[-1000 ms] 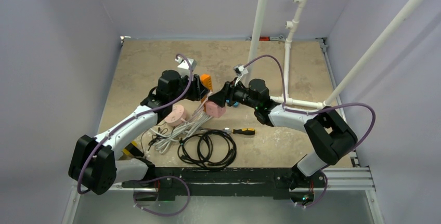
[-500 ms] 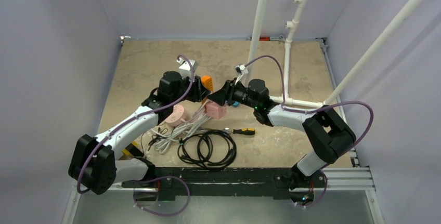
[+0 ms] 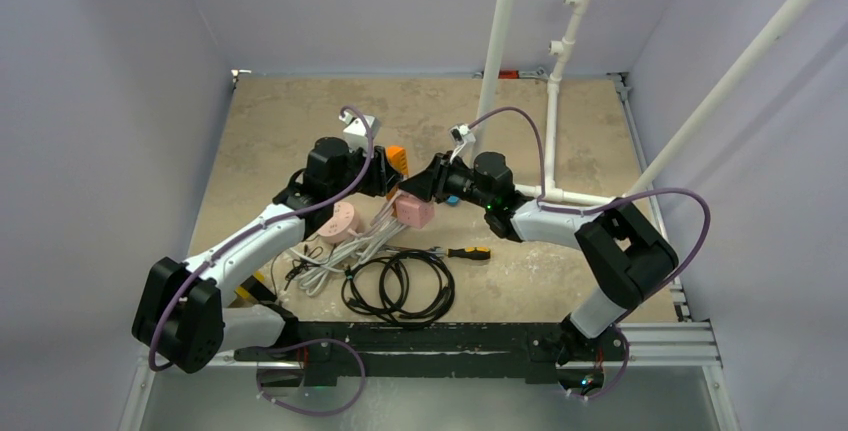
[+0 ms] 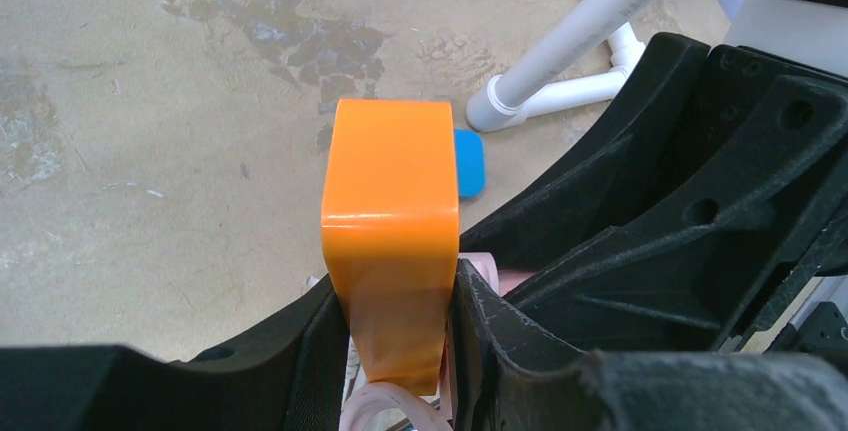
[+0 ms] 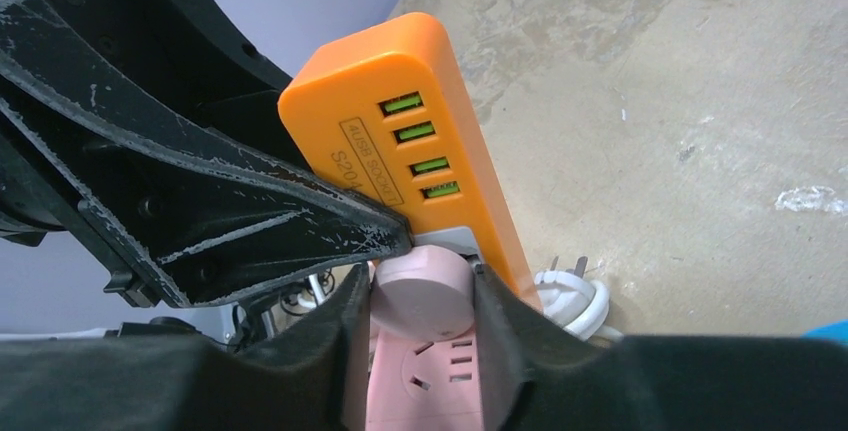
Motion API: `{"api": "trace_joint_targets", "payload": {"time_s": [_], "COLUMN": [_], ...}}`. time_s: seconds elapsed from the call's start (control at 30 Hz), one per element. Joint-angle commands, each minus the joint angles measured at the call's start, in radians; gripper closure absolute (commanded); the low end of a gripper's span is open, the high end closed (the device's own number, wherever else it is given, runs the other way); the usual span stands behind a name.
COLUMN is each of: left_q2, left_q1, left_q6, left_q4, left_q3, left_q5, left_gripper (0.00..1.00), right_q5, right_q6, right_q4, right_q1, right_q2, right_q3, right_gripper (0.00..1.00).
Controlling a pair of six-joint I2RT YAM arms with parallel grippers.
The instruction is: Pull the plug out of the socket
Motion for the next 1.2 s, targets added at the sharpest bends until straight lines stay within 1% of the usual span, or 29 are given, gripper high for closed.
{"api": "trace_joint_targets", "payload": {"time_s": [0.0, 0.1, 0.13, 0.17, 0.2, 0.3, 0.37, 0.47, 0.67, 0.9, 1.17], "left_q2": [-0.015, -0.01, -0.008, -0.008, -0.005, -0.003, 0.0, -0.001, 0.001, 0.039, 0.073], "left_q1": [-0.01, -0.01, -0.01, -0.01, -0.01, -0.01, -0.01, -0.01, -0.009, -0.009, -0.009], "left_q6": [-0.047, -0.047, -0.048, -0.048, -0.05, -0.056, -0.058, -0.061, -0.049, -0.037, -0.044], "left_q4": [0.144, 0.138, 0.133, 0.132, 0.133, 0.131, 0.125, 0.123, 0.103, 0.051, 0.043], "left_q3": [0.023, 0.029, 0.032, 0.033, 0.034, 0.037, 0.041, 0.041, 0.05, 0.076, 0.084], "left_q5": [0.052, 0.061, 0.061, 0.063, 0.063, 0.064, 0.06, 0.056, 0.043, -0.019, -0.019], "left_gripper": [1.0, 0.99, 0.94, 0.89, 0.79, 0.58, 0.49, 0.43, 0.4, 0.4, 0.45], "right_q5": [0.04, 0.034, 0.034, 0.033, 0.034, 0.041, 0.044, 0.049, 0.054, 0.063, 0.054], "right_q6": [-0.016, -0.015, -0.015, -0.016, -0.018, -0.021, -0.025, -0.028, -0.034, -0.049, -0.064], "right_q4": [-0.016, -0.007, -0.004, -0.003, 0.0, 0.007, 0.008, 0.008, 0.009, 0.017, 0.03], "right_q1": [-0.004, -0.003, -0.004, -0.003, -0.004, -0.003, -0.003, -0.003, -0.003, -0.003, -0.003], "right_q2": [0.001, -0.004, -0.007, -0.009, -0.014, -0.023, -0.026, -0.03, -0.034, -0.054, -0.069], "right_q3": [0.026, 0.019, 0.017, 0.014, 0.011, 0.003, 0.0, -0.002, -0.007, -0.016, -0.028], "right_gripper": [0.79, 0.95, 1.0, 1.0, 1.0, 1.0, 1.0, 1.0, 1.0, 1.0, 1.0]}}
